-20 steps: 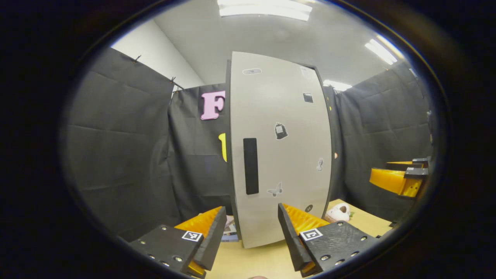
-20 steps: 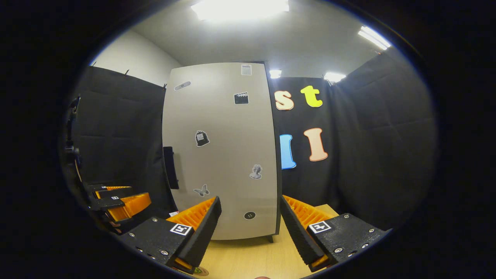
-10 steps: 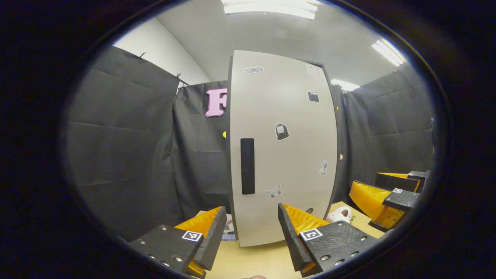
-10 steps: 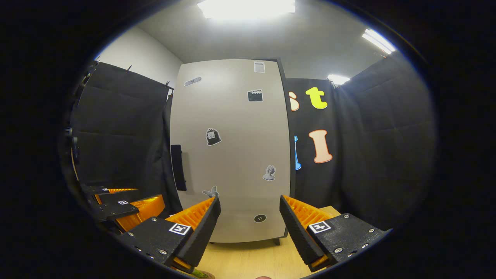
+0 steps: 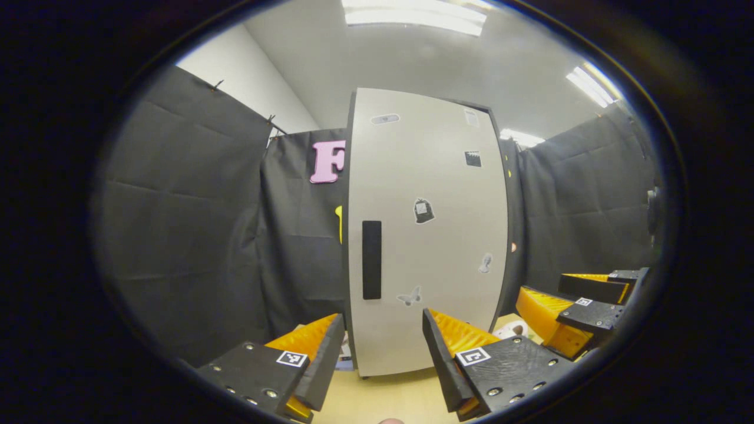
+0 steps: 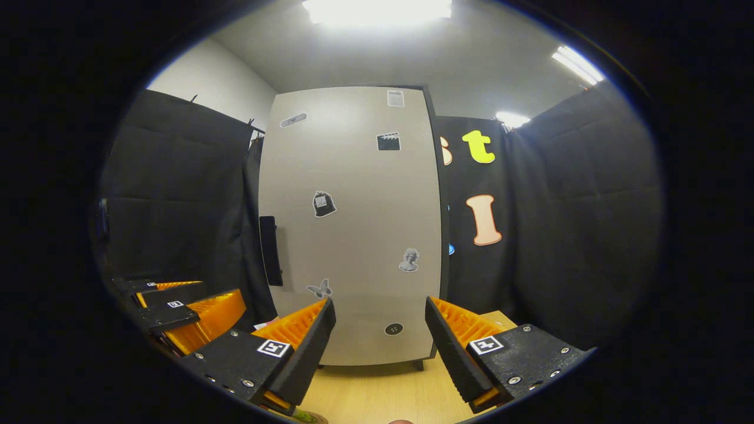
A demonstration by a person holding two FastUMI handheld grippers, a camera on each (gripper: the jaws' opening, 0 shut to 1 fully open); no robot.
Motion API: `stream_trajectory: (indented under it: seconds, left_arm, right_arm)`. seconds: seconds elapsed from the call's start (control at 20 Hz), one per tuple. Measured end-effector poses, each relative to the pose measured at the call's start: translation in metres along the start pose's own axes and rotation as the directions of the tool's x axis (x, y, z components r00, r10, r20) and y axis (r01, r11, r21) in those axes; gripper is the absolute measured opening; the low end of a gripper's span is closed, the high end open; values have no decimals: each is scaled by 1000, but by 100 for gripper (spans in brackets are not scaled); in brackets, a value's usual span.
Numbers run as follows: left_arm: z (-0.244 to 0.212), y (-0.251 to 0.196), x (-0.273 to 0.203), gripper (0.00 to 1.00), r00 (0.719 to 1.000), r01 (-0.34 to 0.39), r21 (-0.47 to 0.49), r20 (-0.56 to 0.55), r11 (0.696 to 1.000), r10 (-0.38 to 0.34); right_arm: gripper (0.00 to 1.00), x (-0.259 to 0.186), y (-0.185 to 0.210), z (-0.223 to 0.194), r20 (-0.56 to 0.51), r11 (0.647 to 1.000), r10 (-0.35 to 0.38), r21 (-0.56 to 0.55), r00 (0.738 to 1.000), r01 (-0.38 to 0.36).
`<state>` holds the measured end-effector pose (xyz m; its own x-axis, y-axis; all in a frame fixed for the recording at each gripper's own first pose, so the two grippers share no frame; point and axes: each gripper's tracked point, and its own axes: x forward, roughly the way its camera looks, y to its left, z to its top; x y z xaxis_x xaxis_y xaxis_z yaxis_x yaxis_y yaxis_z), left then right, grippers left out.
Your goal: Open the cabinet door with the right hand, grasp the bottle in the cabinet with the left hand and place it on the coaster, then close the cabinet door with the right hand.
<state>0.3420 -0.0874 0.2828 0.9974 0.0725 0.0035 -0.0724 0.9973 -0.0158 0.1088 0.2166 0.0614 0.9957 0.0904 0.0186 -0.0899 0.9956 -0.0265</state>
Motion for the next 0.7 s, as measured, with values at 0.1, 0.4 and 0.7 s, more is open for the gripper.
stream_trajectory:
  seconds: [0.1, 0.4, 0.7]
  left_arm:
    - [0, 0, 0, 76, 1000, 7, -2, 5, 1000, -7]
    - [-2, -1, -1, 76, 1000, 20, -12, -10, 1000, -20]
    - [0, -3, -2, 76, 999, 44, 0, 1, 999, -44]
  right_arm:
    - [94, 0, 2, 1, 4, 1000, 2, -6, 1000, -2]
    - [95, 2, 8, 0, -3, 1000, 20, -13, 1000, -20]
    - [94, 6, 0, 3, 1, 1000, 11, -12, 1000, -11]
